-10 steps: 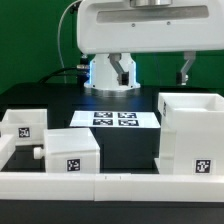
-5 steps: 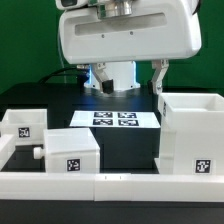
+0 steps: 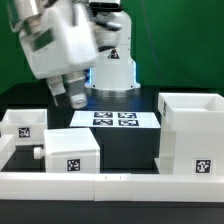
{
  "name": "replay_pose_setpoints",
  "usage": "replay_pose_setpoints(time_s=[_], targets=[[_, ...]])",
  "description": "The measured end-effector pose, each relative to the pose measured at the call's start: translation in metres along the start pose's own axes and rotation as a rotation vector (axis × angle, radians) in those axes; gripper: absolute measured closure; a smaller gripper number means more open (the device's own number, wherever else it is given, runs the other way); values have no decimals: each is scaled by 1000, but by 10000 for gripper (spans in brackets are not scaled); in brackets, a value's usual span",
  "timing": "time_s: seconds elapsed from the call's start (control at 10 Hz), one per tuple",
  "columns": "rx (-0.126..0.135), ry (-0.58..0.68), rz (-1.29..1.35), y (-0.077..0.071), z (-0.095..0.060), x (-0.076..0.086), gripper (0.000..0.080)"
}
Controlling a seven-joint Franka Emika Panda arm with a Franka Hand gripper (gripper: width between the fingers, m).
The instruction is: Assemble drawer
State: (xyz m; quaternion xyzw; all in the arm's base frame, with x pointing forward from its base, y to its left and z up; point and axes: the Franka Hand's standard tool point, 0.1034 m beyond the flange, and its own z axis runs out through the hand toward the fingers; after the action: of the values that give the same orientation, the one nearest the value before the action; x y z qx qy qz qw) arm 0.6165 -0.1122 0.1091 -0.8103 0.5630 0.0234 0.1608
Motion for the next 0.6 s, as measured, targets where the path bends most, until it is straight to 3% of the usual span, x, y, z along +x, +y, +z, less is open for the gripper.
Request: replay_pose_setpoints(time_s=[0.4, 0.5, 0.6], targets=[[-4, -1, 182, 1, 4, 0, 150], [9, -28, 145, 8, 6, 9, 150], [24, -75, 147, 19, 9, 29, 150]])
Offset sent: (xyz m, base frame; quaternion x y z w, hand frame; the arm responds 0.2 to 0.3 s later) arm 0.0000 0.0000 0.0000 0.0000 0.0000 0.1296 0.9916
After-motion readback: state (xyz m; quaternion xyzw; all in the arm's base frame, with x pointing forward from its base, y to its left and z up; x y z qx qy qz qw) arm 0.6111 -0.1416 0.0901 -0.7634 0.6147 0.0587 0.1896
